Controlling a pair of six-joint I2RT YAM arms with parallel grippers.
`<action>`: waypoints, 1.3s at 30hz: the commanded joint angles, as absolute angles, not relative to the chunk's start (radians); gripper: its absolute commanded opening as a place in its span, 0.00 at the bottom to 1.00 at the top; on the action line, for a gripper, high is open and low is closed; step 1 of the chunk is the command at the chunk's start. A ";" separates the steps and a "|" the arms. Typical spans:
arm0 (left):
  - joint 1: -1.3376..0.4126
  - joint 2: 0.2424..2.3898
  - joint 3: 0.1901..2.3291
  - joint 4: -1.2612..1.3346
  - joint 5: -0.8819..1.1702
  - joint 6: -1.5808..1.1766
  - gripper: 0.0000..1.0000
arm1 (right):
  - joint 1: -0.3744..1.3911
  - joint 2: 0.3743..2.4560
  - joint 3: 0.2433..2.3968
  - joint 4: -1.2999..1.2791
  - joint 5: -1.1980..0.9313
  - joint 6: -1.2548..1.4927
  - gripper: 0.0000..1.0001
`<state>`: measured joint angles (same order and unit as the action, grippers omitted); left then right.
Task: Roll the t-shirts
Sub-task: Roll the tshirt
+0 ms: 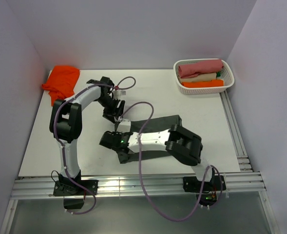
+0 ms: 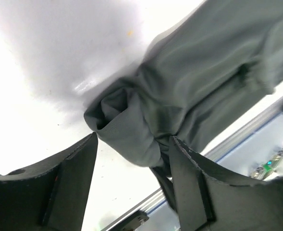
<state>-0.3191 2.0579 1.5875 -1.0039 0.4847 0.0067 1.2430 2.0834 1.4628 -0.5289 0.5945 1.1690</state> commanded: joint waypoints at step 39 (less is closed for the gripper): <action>-0.311 2.051 1.400 -0.833 0.535 -0.034 0.05 | 1.166 1.827 1.063 -0.134 0.500 1.349 0.52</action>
<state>-0.2985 2.0529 1.3739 -0.8276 0.6083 -0.0311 1.1244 1.8668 0.9607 0.1532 0.3939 1.4322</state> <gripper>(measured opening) 0.176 0.511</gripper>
